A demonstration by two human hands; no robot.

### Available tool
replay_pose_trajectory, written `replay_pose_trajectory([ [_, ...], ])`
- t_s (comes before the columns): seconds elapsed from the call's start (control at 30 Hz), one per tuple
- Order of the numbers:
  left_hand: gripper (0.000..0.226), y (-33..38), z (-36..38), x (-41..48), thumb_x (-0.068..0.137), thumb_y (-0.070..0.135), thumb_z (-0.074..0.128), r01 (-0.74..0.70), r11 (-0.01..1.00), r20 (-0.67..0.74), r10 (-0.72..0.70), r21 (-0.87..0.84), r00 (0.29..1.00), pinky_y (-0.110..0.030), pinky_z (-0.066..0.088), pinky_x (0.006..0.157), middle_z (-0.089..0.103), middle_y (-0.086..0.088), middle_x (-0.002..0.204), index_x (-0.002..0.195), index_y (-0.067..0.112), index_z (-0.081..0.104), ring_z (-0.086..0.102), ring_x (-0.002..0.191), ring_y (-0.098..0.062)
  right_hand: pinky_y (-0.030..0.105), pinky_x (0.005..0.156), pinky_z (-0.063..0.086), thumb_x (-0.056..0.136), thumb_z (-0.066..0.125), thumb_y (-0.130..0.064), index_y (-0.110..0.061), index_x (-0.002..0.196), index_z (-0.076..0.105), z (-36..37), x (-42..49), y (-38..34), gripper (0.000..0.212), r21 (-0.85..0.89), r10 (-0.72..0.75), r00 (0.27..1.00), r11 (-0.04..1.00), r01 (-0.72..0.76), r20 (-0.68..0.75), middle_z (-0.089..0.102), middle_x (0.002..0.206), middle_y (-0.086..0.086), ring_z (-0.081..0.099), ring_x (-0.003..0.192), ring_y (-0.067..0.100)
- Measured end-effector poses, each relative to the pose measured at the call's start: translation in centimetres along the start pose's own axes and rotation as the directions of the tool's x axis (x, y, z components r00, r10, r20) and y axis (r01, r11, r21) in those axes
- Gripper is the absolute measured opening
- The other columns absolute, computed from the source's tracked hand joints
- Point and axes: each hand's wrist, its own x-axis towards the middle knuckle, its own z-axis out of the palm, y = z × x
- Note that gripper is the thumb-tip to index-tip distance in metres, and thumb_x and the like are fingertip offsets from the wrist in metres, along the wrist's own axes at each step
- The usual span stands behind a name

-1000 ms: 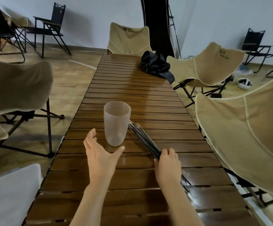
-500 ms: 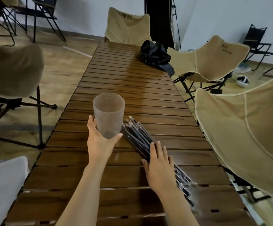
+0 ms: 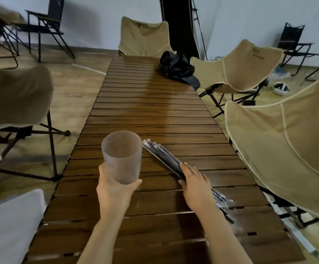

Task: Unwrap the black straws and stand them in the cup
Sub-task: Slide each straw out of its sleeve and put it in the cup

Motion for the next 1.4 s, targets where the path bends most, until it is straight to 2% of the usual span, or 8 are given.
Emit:
replay_pose_trajectory([
  [0.33,0.097,-0.2,-3.2,-3.3,0.073,0.014,0.080,0.117,0.983,0.136,-0.136,0.140,0.981,-0.042,0.039,0.105,0.037,-0.008,0.147,0.148,0.016,0.019,0.039,0.134,-0.027,0.055,0.115,-0.004,0.099,0.046,-0.020,-0.033,0.151,0.008,-1.3,-3.0,-0.6,0.066,-0.127,-0.029,0.997,0.991,0.038,0.071,0.005,0.161,-0.006,0.000,0.148,0.021],
  [0.53,0.057,3.2,-4.0,-7.5,0.087,0.023,0.066,0.050,0.912,0.042,-0.073,0.408,0.996,-0.034,0.048,0.089,0.044,-0.017,0.126,0.131,0.006,0.033,0.052,0.109,-0.028,0.041,0.112,0.026,0.093,0.056,-0.021,-0.032,0.133,0.053,-2.0,-5.2,-0.3,0.041,-0.121,-0.041,0.993,0.992,0.027,-0.110,0.044,0.146,-0.005,0.038,0.133,0.019],
  [0.63,0.025,4.8,-2.5,-8.3,0.094,0.030,0.055,-0.160,0.893,0.222,0.070,0.421,0.973,-0.023,0.054,0.075,0.058,0.000,0.102,0.114,0.016,0.048,0.061,0.086,-0.009,0.035,0.102,0.034,0.094,0.054,-0.026,-0.030,0.120,0.064,-1.7,-5.8,0.1,0.028,-0.111,-0.043,0.989,0.993,0.027,-0.142,0.054,0.136,-0.008,0.045,0.123,0.017],
  [0.83,0.019,5.6,2.3,-7.2,0.095,0.035,0.052,-0.478,0.846,0.503,0.315,0.235,0.805,-0.020,0.050,0.085,0.055,0.010,0.111,0.112,0.026,0.054,0.057,0.096,-0.003,0.033,0.090,0.040,0.097,0.048,-0.030,-0.026,0.106,0.069,-3.8,-5.2,0.6,0.023,-0.107,0.029,0.973,0.993,-0.055,-0.230,0.059,0.123,-0.004,0.051,0.114,0.019],
  [0.93,0.031,6.2,4.1,-6.1,0.097,0.044,0.042,-0.328,0.944,0.500,0.270,0.030,0.823,-0.015,0.049,0.083,0.063,0.010,0.108,0.117,0.024,0.056,0.060,0.096,-0.001,0.019,0.063,0.044,0.097,0.049,-0.027,-0.026,0.079,0.063,-6.1,-5.1,1.0,0.023,0.075,0.065,0.952,0.996,-0.044,-0.300,0.064,0.082,-0.004,0.059,0.073,0.010],
  [1.03,0.031,7.4,5.3,-5.9,0.096,0.044,0.039,-0.180,0.953,0.497,0.283,-0.245,0.820,-0.024,0.052,0.089,0.069,0.011,0.101,0.108,0.029,0.062,0.064,0.095,0.000,0.015,0.049,0.033,0.097,0.050,-0.025,-0.032,0.059,0.041,-7.9,-5.1,0.5,0.040,0.191,-0.020,0.975,0.980,0.063,-0.220,0.047,0.056,-0.011,0.043,0.050,0.001],
  [1.27,0.017,9.6,3.4,-5.3,0.096,0.021,0.048,-0.079,0.768,0.287,0.330,-0.635,0.900,-0.014,0.053,0.075,0.074,0.006,0.088,0.097,0.021,0.065,0.069,0.088,-0.006,0.012,0.050,0.038,0.098,0.049,-0.023,-0.027,0.068,0.058,-10.4,-6.0,0.4,0.031,0.439,-0.170,0.983,0.890,0.126,0.062,0.051,0.051,-0.004,0.045,0.044,0.001],
  [1.4,0.028,9.9,1.6,-5.1,0.089,0.034,0.047,-0.026,0.701,0.297,0.335,-0.713,0.894,-0.022,0.056,0.081,0.075,0.000,0.092,0.098,0.018,0.068,0.070,0.093,-0.014,0.015,0.059,0.042,0.096,0.051,-0.016,-0.029,0.063,0.057,-10.8,-6.2,2.2,0.036,0.409,-0.220,0.975,0.886,0.217,-0.042,0.062,0.060,-0.005,0.056,0.057,0.005],
])
